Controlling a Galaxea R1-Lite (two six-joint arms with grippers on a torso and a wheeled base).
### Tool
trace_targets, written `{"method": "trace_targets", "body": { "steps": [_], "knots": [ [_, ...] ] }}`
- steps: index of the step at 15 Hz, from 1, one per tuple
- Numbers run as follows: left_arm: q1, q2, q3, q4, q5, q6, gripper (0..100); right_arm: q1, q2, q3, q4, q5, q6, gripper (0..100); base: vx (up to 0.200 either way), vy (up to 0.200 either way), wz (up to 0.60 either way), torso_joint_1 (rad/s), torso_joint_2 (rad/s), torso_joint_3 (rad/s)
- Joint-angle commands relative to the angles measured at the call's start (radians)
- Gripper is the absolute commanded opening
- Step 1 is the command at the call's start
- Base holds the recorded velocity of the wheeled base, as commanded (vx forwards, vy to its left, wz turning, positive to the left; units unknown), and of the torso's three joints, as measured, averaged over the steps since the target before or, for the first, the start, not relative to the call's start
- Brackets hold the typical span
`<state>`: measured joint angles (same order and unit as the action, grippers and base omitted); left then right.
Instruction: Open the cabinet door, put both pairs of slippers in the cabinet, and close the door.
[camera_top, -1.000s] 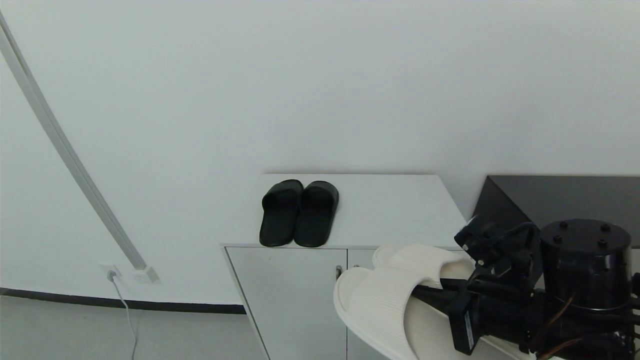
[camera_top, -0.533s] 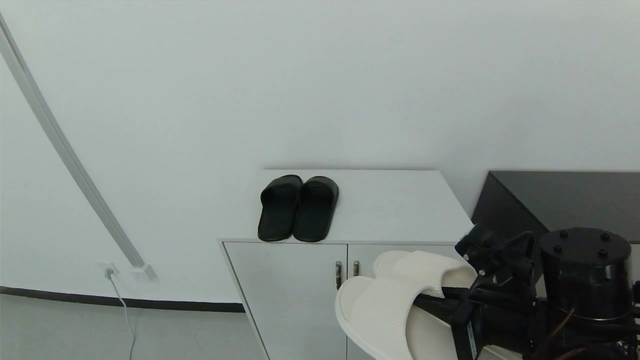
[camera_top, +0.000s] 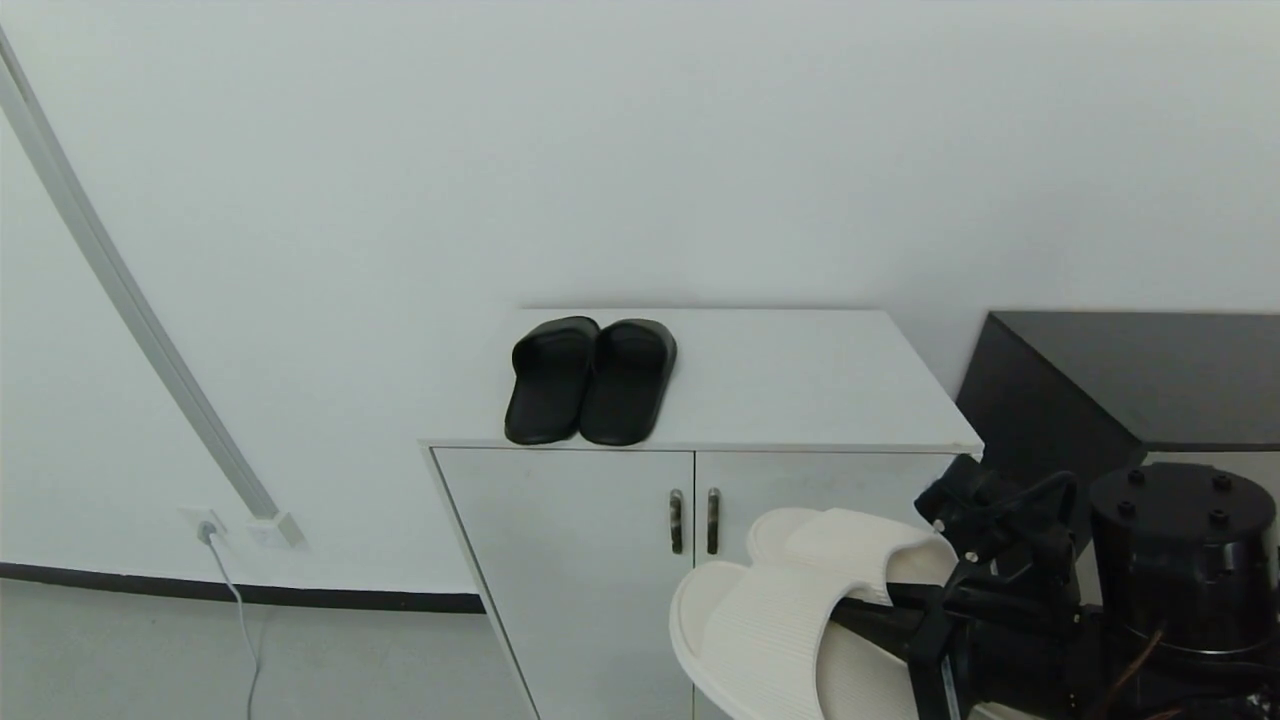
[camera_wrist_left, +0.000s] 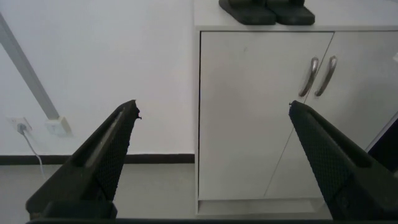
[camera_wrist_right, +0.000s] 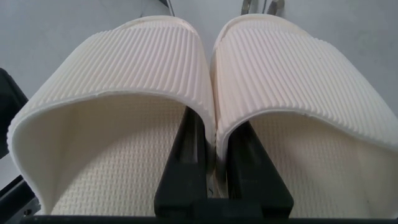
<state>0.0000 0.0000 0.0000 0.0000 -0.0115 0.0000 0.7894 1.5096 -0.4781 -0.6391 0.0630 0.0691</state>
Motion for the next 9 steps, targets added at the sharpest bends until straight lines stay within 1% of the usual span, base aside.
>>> {"method": "trace_targets", "body": {
  "steps": [1, 9],
  "knots": [
    [0.000, 0.002, 0.000, 0.000, -0.001, 0.000, 100, 0.001, 0.000, 0.001, -0.001, 0.000, 0.000, 0, 0.000, 0.000, 0.00, -0.217, 0.54, 0.310],
    [0.000, 0.002, 0.000, 0.000, -0.001, 0.003, 100, 0.019, -0.009, 0.016, -0.016, 0.000, -0.002, 0, 0.000, 0.000, 0.00, -0.211, 0.53, 0.318]
  ]
}}
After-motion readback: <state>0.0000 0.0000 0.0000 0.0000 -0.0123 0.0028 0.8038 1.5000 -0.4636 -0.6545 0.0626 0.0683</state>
